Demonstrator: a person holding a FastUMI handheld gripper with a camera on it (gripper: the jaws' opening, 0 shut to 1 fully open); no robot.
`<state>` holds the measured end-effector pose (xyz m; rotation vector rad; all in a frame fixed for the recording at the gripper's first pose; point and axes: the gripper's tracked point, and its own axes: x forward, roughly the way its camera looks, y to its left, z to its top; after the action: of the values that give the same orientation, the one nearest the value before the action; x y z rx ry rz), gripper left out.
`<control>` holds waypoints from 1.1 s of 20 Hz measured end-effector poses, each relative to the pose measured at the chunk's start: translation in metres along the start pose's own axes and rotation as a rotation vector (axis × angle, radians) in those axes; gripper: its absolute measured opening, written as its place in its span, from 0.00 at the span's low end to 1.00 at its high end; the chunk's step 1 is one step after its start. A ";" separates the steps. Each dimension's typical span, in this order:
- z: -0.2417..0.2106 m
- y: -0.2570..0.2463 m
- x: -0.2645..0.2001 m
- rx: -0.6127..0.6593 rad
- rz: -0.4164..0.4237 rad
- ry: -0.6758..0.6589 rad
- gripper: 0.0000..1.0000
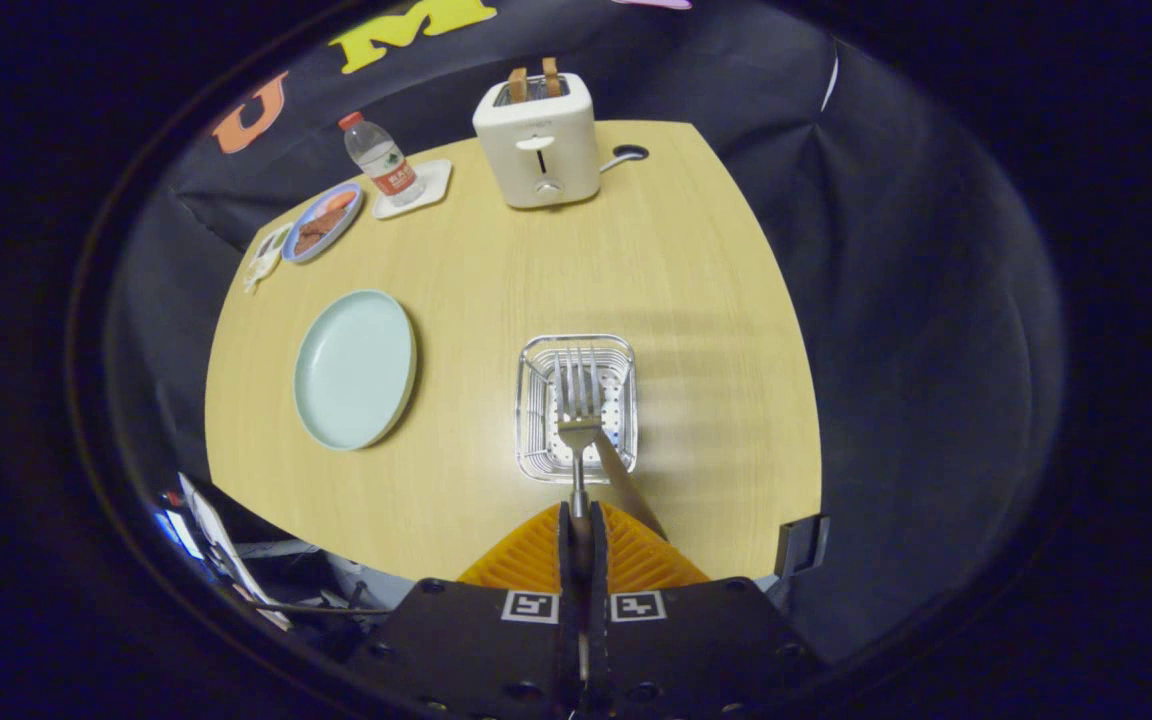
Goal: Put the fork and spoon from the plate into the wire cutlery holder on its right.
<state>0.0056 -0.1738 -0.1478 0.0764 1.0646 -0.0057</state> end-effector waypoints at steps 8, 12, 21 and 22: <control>0.012 0.003 0.014 0.041 0.017 0.217 0.06; 0.015 0.004 0.018 0.072 0.007 0.269 0.05; 0.041 0.017 0.002 0.031 0.008 0.126 0.19; 0.041 0.022 -0.003 0.024 0.012 0.098 0.23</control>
<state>0.0409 -0.1544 -0.1242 0.1062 1.1624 -0.0040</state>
